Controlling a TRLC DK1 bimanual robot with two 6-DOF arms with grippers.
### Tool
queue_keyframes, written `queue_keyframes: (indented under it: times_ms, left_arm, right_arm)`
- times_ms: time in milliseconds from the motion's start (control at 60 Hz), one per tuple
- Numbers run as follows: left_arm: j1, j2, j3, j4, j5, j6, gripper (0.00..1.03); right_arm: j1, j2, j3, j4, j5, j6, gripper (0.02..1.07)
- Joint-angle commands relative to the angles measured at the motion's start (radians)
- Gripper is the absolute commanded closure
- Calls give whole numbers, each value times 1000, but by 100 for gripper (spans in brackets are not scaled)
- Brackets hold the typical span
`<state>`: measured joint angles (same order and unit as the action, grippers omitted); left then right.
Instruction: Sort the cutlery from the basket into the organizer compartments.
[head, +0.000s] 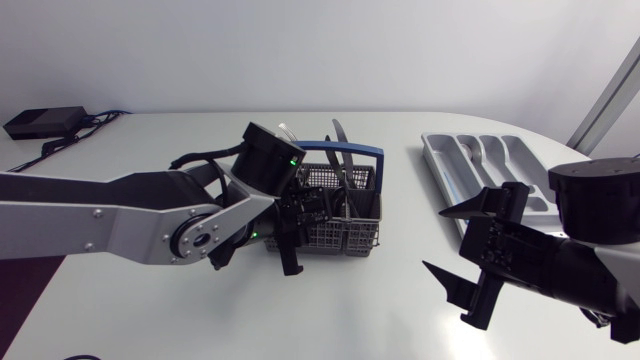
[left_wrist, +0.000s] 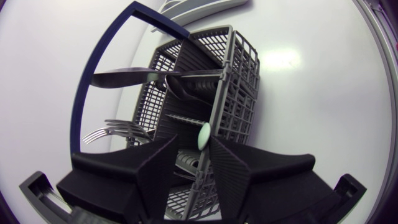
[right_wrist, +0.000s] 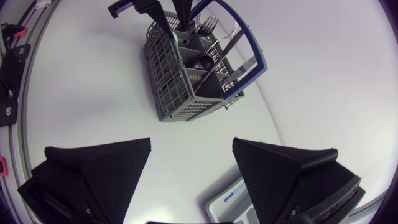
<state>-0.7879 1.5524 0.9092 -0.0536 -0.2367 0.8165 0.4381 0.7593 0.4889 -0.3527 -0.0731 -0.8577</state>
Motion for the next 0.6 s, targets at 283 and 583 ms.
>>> queue_keyframes:
  times_ms: [283, 583]
  left_arm:
    - [9, -8, 5, 12, -9, 35, 68]
    - [6, -11, 16, 6, -12, 39, 68]
  right_arm:
    - [44, 43, 7, 18, 29, 45, 13]
    - [83, 64, 14, 31, 30, 78, 12]
